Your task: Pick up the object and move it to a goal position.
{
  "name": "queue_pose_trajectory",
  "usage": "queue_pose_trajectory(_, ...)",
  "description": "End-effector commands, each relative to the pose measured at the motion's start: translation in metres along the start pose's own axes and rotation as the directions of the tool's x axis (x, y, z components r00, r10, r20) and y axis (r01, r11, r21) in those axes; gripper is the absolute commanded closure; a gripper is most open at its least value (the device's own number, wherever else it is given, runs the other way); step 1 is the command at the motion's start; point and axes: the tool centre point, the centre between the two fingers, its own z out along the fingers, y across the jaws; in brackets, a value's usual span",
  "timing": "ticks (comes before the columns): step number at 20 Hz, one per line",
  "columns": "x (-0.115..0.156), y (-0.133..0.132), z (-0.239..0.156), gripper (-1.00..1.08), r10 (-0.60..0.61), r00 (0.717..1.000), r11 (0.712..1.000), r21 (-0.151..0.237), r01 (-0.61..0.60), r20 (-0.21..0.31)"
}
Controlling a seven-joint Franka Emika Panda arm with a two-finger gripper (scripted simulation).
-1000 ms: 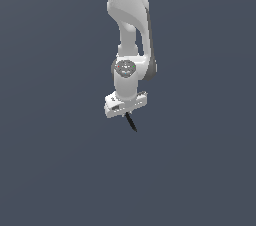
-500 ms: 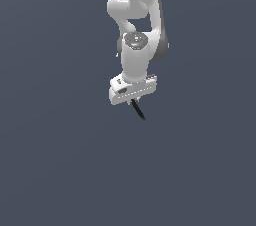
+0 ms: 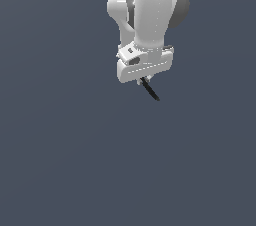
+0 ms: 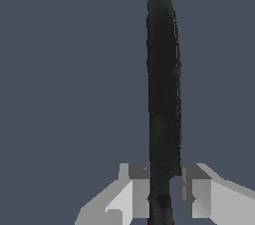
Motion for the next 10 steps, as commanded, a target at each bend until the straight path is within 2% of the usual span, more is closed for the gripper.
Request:
queue_pose_trajectory(1,0.001,-0.009,-0.028,1.08,0.0,1.0,1.0,0.0,0.0,0.001)
queue_pose_trajectory(10,0.008,-0.04,-0.122,1.08,0.001,1.0,1.0,0.001,-0.001,0.001)
